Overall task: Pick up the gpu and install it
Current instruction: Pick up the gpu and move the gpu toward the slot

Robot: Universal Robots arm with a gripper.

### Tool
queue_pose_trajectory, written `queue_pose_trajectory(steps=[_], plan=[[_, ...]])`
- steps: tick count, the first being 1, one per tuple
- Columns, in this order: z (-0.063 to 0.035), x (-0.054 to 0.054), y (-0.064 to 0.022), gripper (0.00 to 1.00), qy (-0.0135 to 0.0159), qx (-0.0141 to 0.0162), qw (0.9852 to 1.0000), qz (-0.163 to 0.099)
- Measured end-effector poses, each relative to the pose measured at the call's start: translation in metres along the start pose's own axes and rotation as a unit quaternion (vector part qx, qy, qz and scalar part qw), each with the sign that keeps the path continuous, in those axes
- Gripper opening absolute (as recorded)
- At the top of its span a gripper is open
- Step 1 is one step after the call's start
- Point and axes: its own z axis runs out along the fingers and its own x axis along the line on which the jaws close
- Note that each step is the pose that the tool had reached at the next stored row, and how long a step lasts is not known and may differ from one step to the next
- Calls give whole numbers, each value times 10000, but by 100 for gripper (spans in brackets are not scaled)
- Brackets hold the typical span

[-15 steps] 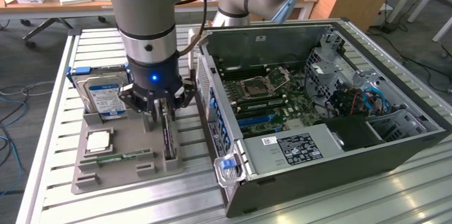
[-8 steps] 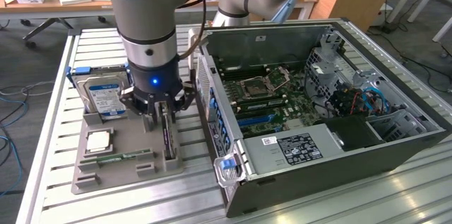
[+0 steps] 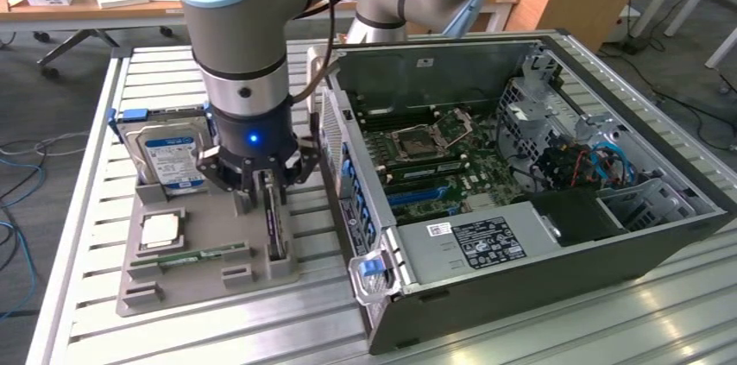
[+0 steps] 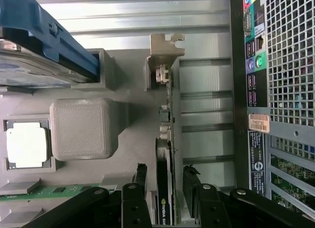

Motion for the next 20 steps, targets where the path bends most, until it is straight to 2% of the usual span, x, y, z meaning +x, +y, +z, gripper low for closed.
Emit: queue_pose_trajectory(steps=[12,20], plan=[[94,3,-3,43,-2,24,10000,-1],[101,1,-25,43,-2,24,10000,0]])
